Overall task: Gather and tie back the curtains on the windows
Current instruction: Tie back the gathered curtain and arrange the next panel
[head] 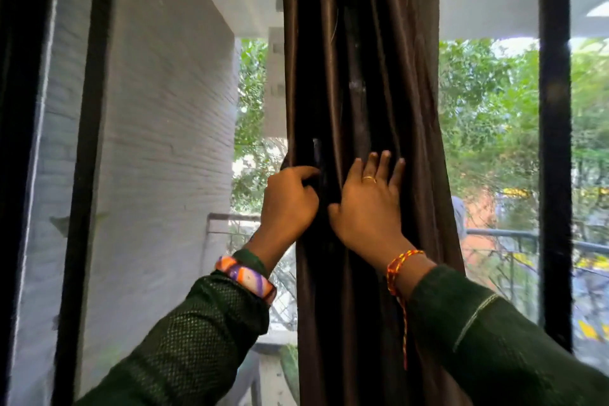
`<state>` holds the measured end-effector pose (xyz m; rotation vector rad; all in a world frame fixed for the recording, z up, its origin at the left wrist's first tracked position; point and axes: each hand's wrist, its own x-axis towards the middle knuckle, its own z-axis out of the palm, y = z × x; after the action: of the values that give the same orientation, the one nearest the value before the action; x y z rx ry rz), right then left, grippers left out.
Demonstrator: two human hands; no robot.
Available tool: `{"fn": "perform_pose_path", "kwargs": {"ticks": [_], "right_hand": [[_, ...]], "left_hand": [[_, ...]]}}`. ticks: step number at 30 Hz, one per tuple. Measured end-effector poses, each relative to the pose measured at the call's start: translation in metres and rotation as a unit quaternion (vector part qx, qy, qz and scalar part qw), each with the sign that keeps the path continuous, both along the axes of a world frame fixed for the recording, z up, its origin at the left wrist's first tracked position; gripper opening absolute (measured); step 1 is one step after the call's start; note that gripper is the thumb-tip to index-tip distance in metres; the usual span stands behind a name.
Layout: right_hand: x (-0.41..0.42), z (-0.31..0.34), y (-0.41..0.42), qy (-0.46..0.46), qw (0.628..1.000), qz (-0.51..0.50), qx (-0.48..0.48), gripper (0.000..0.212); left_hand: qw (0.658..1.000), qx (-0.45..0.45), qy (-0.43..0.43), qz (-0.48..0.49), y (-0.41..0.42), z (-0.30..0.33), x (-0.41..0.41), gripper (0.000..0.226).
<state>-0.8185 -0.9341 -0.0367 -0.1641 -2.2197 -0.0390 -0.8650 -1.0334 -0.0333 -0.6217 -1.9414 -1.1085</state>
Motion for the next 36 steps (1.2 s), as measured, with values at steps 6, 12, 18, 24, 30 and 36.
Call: {"fn": "perform_pose_path", "kwargs": {"ticks": [6, 12, 18, 24, 30, 36], "right_hand": [[0.006, -0.043, -0.018, -0.064, 0.996, 0.047, -0.039, 0.074], [0.021, -0.052, -0.04, 0.022, 0.989, 0.139, -0.05, 0.091], [0.02, -0.043, -0.044, 0.031, 0.97, 0.03, -0.239, 0.094], [-0.006, -0.038, -0.075, 0.013, 0.934, 0.104, -0.341, 0.048], [0.018, -0.055, -0.13, 0.029, 0.974, 0.078, -0.212, 0.066], [0.038, -0.071, -0.173, 0.028, 0.979, 0.137, -0.151, 0.09]], "left_hand": [[0.982, 0.102, -0.078, -0.139, 0.007, -0.004, 0.013, 0.057], [0.997, 0.04, -0.042, -0.05, -0.025, 0.002, 0.006, 0.031], [0.998, -0.026, 0.021, 0.046, -0.084, -0.005, 0.005, 0.03], [0.996, -0.058, 0.034, 0.056, -0.138, -0.015, -0.001, 0.011], [0.995, -0.065, 0.037, 0.066, -0.167, -0.019, 0.007, 0.016], [0.995, -0.07, 0.068, 0.009, -0.164, -0.02, 0.035, 0.02]]}}
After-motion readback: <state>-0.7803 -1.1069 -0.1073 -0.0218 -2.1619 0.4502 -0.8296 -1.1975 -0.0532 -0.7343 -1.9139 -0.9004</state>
